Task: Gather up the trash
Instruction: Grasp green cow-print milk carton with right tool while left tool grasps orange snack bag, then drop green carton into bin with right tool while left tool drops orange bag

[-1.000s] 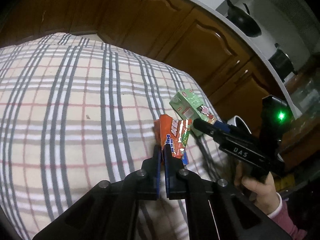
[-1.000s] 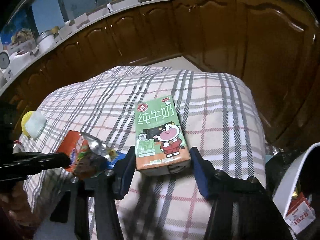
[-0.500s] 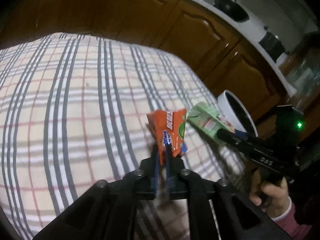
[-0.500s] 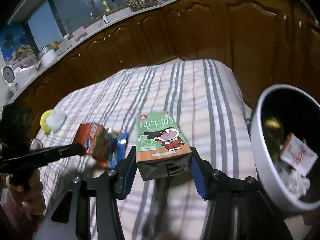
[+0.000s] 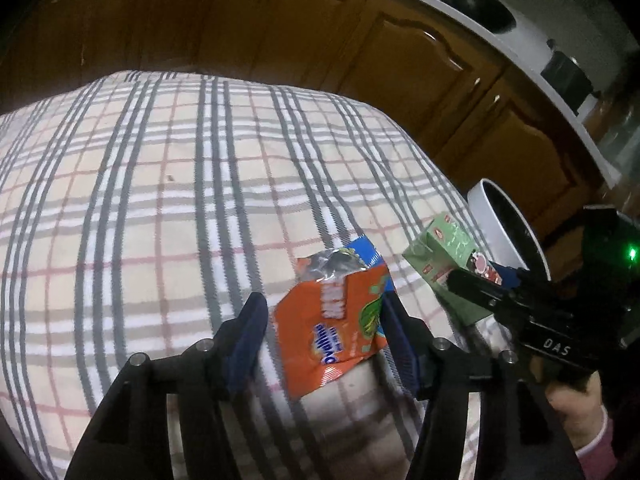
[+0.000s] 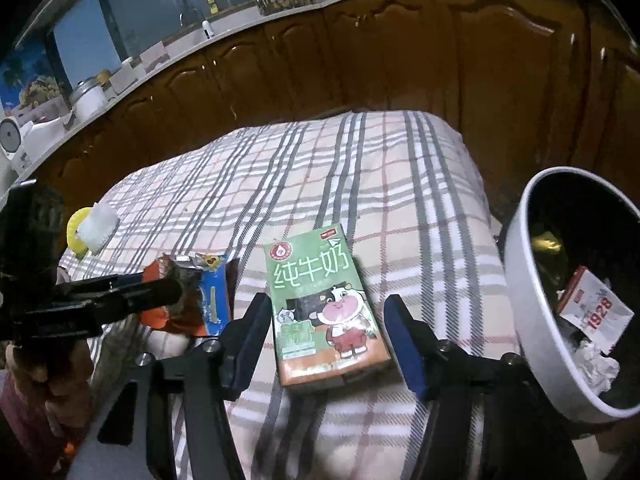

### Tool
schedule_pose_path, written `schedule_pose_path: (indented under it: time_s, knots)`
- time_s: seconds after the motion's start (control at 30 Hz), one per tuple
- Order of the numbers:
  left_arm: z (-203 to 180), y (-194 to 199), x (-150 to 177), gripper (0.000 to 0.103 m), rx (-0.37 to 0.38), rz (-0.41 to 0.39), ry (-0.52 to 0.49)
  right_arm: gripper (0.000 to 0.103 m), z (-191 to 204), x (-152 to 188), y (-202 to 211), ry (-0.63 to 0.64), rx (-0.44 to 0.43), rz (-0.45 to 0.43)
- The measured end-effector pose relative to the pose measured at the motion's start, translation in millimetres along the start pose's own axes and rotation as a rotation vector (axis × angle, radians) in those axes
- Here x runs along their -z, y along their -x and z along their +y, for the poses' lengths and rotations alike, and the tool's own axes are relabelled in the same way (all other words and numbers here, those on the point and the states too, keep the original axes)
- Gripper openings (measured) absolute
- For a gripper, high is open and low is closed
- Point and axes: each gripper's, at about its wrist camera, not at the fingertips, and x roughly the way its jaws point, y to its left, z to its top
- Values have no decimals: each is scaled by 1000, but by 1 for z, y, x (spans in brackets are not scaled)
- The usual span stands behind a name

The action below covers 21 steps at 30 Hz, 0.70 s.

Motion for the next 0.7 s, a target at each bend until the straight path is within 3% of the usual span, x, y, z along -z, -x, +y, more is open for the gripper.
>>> schedule_pose_path:
  time_s: [0.03, 0.07, 0.13, 0.3, 0.7]
  knots:
    - [-5, -1, 1, 44, -9, 0, -19, 56, 0, 1, -3, -1, 1, 8]
    - [-9, -4, 1, 25, -8, 7, -29, 55, 1, 2, -3, 1, 4, 8]
    - [-12, -7, 1, 17, 10, 13, -30, 53, 2, 5, 1, 2, 11, 1]
    - [-27, -3, 4, 13, 4, -4, -52, 49, -2, 13, 21, -32, -2, -37]
    - [-91, 15, 18, 12, 26, -25, -198, 49, -33, 37, 91, -143, -1, -166]
